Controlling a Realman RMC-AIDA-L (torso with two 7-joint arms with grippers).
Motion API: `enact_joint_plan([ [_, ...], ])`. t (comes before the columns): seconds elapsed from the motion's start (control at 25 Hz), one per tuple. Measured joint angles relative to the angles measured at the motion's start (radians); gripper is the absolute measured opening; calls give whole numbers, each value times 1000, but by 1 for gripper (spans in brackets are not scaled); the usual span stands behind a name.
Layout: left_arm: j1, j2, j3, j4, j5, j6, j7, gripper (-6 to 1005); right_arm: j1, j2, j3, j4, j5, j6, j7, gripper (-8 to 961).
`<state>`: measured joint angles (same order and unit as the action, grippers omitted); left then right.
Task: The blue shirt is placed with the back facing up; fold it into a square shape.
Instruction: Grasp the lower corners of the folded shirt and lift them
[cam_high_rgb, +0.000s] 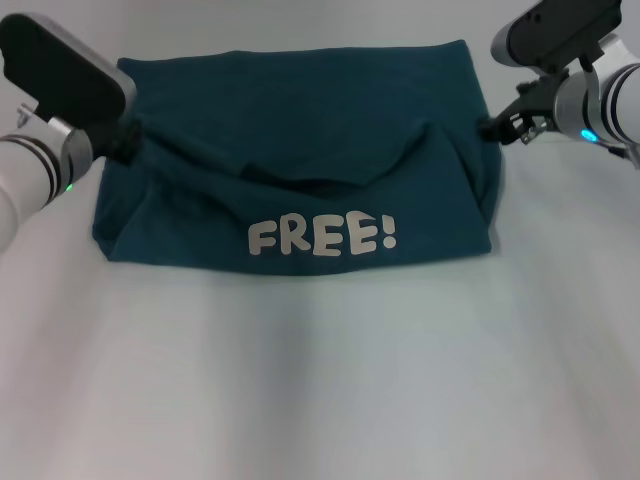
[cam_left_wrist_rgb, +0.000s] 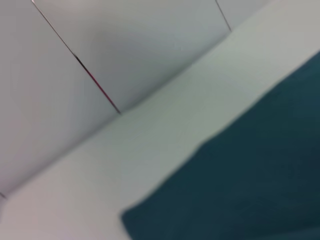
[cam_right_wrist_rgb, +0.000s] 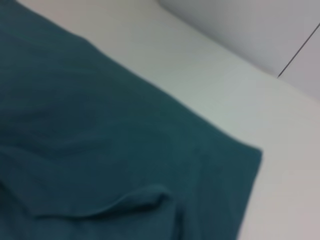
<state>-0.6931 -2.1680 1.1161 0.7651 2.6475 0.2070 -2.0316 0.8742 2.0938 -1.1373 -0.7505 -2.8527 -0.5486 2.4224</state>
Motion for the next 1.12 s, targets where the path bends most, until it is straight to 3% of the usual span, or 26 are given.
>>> enact_joint_plan([
  [0.16, 8, 3, -34, 58, 5, 202, -39, 449, -42, 5, -19, -100, 2, -112, 60, 679],
  [0.44, 28, 13, -112, 225, 23, 582, -58, 456, -198, 5, -169, -346, 52, -206, 172, 678],
  [0.64, 45, 19, -160, 242, 58, 649, -61, 455, -256, 5, -209, -373, 108, -208, 183, 678],
  [0.84, 34, 49, -197, 154, 61, 664, -55, 454, -283, 5, -228, -367, 133, -203, 183, 678],
  [1.12, -3, 61, -238, 77, 32, 656, -26, 453, -283, 5, -241, -331, 143, -173, 184, 677],
])
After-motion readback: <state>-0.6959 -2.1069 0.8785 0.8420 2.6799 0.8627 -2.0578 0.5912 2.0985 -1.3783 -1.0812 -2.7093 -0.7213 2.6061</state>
